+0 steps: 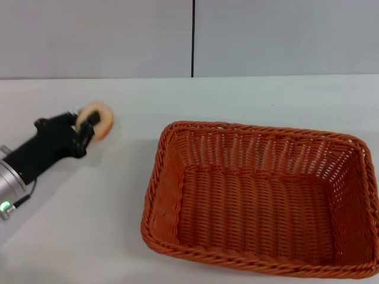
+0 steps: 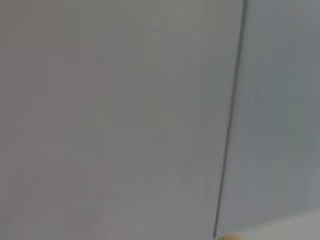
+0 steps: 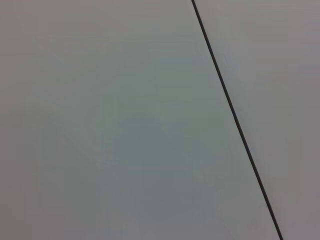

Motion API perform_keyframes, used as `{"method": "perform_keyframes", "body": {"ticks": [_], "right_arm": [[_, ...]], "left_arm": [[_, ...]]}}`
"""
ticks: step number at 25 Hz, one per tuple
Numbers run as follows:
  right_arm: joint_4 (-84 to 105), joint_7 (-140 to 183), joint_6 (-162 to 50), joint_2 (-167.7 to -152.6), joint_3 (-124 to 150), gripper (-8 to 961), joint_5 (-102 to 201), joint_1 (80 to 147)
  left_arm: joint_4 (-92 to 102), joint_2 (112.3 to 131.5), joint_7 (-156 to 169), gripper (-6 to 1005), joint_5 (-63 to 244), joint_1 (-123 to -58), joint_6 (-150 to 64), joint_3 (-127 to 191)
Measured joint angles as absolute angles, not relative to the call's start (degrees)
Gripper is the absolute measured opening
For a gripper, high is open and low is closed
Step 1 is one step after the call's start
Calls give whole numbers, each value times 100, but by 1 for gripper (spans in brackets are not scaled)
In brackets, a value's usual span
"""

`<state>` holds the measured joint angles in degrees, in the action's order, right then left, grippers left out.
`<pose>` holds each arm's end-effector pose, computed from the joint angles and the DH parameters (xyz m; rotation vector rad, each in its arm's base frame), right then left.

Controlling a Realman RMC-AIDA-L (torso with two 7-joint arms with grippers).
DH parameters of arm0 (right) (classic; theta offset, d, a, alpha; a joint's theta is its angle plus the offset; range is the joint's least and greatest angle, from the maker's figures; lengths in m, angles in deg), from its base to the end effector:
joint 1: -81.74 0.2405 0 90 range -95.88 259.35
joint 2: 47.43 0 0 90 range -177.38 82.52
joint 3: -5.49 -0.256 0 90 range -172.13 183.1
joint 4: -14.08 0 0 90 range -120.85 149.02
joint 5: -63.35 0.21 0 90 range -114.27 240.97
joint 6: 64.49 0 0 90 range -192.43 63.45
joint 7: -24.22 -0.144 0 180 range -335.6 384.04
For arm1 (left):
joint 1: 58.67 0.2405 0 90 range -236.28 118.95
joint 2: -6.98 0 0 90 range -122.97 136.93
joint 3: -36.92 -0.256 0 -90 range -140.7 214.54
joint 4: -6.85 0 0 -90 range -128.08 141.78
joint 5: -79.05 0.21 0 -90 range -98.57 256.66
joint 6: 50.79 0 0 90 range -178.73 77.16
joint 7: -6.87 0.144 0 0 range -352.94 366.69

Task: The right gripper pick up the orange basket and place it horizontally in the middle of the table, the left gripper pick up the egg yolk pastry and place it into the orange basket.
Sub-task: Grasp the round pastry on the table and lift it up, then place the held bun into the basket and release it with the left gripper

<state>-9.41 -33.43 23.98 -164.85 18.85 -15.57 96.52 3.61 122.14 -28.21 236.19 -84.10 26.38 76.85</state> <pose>0.3704 0.2663 0.1039 -1.5773 0.6291 1.0824 -0.3424 0.2912 -0.0226 -2.1170 -0.6207 -0.7682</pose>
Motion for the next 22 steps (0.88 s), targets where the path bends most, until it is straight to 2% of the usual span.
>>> {"method": "perform_keyframes", "body": {"ticks": [3, 7, 11, 12, 18, 22], "right_arm": [[-875, -3340, 2399, -16484, 1885, 500, -1557, 9676], [-825, -3261, 2401, -16484, 1884, 500, -1558, 9705], [-713, -3180, 2402, -16490, 1884, 500, -1561, 9718], [-713, -3180, 2402, -16490, 1884, 500, -1561, 9718], [-676, -3115, 2391, -16481, 1884, 501, -1566, 9711], [-672, -3104, 2337, -16478, 1889, 501, -1576, 9743]], "left_arm": [[382, 12115, -3258, 172, 23609, -8477, 3053, 7827], [399, 12100, -3488, 139, 23643, -8624, 3319, 7755], [404, 12109, -3582, 129, 23664, -8736, 3499, 7629], [373, 12120, -3727, 126, 23673, -9048, 4122, 6883], [326, 12107, -3896, 126, 23673, -9365, 4502, 5895], [248, 12204, -4085, 121, 23674, -9602, 4511, 5201]]}}
